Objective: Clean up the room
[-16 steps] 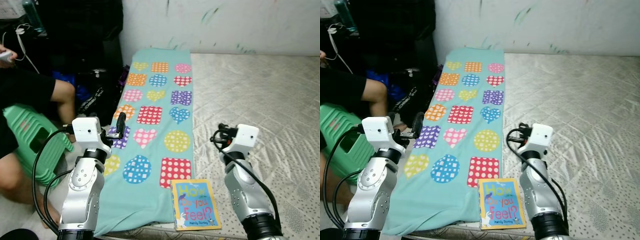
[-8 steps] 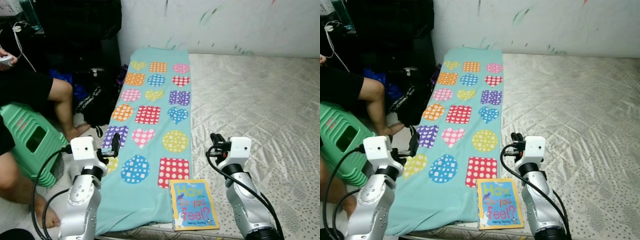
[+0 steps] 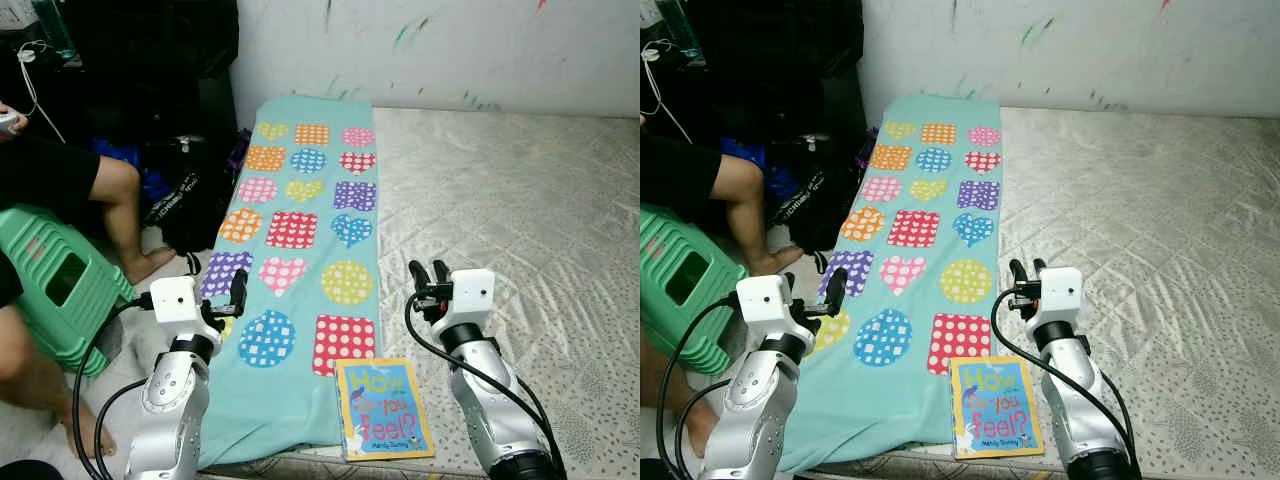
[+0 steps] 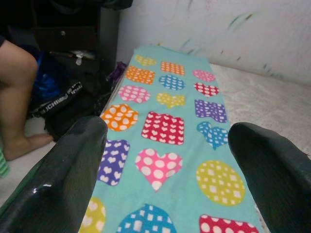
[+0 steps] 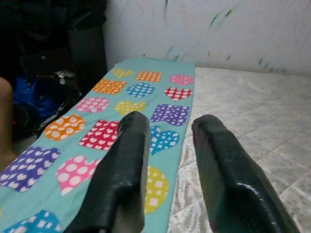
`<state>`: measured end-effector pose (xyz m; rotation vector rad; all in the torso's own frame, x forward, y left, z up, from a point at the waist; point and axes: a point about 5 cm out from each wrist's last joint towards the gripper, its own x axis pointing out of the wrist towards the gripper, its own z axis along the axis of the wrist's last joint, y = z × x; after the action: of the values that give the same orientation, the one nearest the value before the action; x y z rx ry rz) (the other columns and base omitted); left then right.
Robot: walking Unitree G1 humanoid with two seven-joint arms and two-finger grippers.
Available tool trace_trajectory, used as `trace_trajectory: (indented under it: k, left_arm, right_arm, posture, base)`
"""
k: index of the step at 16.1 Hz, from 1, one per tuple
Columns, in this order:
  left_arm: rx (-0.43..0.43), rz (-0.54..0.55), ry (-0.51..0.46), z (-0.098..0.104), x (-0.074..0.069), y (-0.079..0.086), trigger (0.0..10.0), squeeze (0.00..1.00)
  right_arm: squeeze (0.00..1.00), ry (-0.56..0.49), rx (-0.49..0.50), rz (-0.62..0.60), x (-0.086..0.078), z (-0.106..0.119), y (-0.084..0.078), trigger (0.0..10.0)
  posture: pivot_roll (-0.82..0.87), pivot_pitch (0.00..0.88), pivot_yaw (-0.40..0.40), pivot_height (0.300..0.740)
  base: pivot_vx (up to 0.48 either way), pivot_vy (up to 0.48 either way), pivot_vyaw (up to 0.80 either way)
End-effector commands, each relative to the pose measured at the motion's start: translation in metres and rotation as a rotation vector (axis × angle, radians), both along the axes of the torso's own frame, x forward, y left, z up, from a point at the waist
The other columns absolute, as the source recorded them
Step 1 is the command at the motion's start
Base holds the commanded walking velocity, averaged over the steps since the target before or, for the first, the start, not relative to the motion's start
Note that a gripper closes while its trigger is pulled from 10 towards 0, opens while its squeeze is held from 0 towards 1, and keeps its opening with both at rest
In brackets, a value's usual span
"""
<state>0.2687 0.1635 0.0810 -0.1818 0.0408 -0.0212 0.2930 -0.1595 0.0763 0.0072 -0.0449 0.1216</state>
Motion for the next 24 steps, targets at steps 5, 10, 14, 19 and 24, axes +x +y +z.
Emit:
trace_trajectory:
  k: [5,10,14,19,24]
  left_arm:
    - [0.005,-0.016,0.002,-0.002,0.000,-0.005,10.0,0.00]
    - [0.016,-0.014,0.011,-0.006,-0.001,-0.004,10.0,0.00]
    - [0.038,0.039,-0.038,0.010,-0.002,0.008,10.0,0.00]
    - [0.044,0.046,0.004,0.000,-0.001,0.011,10.0,0.00]
    - [0.021,0.044,0.171,-0.026,0.000,0.009,10.0,0.00]
  right_arm:
    - [1.00,-0.037,-0.034,-0.005,0.004,0.007,-0.002,10.0]
    - [1.00,-0.032,-0.043,-0.006,0.004,0.006,-0.001,10.0]
    - [1.00,-0.113,-0.013,-0.003,0.004,0.036,0.002,10.0]
    - [1.00,-0.048,-0.051,0.005,0.007,0.031,0.001,10.0]
    - [1.00,0.197,-0.204,0.008,0.008,-0.007,-0.003,10.0]
  posture:
    - [-0.10,0.000,0.006,0.740]
    - [-0.10,0.000,0.006,0.740]
    - [-0.10,0.000,0.008,0.740]
    - [-0.10,0.000,0.001,0.740]
    - [-0.10,0.000,-0.001,0.740]
  base:
    - [0.000,0.000,0.00]
    - [0.000,0.000,0.00]
    - [0.000,0.000,0.00]
    - [0.000,0.000,0.00]
    - [0.000,0.000,0.00]
